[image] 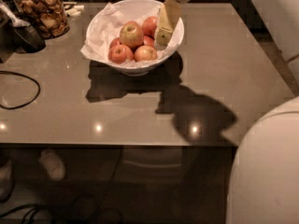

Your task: Pick apple from white bowl

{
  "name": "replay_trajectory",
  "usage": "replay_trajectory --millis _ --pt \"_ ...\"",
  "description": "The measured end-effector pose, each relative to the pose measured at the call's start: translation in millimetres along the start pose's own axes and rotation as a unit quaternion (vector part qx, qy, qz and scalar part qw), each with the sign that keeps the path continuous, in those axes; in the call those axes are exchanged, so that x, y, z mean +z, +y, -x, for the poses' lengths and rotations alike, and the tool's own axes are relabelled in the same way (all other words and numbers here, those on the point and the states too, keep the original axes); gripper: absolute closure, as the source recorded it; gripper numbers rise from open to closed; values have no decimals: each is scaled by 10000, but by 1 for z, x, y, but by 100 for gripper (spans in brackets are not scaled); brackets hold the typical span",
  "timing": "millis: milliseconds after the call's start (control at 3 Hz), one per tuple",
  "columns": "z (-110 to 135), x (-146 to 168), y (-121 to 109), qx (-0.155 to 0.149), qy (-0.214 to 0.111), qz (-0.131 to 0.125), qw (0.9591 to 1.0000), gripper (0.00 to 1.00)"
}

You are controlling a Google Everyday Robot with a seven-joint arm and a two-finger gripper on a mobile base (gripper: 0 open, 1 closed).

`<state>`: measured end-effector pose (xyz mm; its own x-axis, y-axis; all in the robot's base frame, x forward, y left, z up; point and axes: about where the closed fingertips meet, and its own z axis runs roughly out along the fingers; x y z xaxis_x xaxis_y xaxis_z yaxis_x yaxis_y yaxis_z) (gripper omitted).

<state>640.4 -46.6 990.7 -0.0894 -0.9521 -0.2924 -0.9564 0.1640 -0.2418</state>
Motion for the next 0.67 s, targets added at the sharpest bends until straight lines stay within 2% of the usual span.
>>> replay_trajectory --millis 333,667 --pt "6 2 -5 26 -171 -62 9998 0" --pt "24 14 -16 58 -261 21 9996 0"
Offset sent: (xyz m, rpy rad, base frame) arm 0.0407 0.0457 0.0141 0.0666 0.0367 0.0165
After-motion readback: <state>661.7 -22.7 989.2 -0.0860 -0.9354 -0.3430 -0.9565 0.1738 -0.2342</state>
